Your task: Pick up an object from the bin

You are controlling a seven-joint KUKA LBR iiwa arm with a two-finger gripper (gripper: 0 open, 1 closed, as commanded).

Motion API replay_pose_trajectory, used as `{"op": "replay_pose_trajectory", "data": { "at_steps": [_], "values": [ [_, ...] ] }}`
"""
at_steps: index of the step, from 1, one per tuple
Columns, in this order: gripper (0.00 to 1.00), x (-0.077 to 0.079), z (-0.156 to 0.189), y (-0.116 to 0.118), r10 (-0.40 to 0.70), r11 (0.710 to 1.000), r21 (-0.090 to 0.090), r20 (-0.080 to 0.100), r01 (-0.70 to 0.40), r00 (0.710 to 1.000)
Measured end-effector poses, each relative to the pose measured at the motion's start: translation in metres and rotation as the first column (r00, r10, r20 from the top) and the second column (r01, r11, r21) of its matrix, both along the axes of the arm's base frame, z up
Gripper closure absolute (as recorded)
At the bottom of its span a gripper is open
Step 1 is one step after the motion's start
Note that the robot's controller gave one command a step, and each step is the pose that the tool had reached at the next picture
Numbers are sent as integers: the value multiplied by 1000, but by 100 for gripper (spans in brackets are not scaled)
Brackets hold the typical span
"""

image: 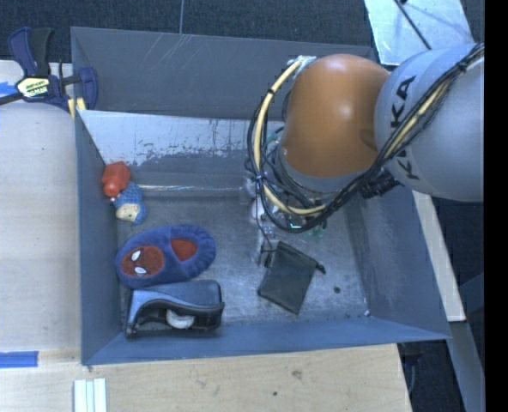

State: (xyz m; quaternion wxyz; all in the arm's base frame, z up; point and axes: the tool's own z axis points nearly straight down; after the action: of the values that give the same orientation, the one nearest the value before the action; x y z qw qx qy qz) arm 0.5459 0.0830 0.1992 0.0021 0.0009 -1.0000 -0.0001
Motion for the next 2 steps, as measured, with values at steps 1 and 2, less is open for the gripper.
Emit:
{"op": "replay_pose_trajectory", "data": {
  "at_steps": [1,2],
  "values": [
    [0,46,-131,59,408,913,-1,5,-408,913],
    [0,30,-98,121,813,582,-2,12,-813,582]
  ]
}}
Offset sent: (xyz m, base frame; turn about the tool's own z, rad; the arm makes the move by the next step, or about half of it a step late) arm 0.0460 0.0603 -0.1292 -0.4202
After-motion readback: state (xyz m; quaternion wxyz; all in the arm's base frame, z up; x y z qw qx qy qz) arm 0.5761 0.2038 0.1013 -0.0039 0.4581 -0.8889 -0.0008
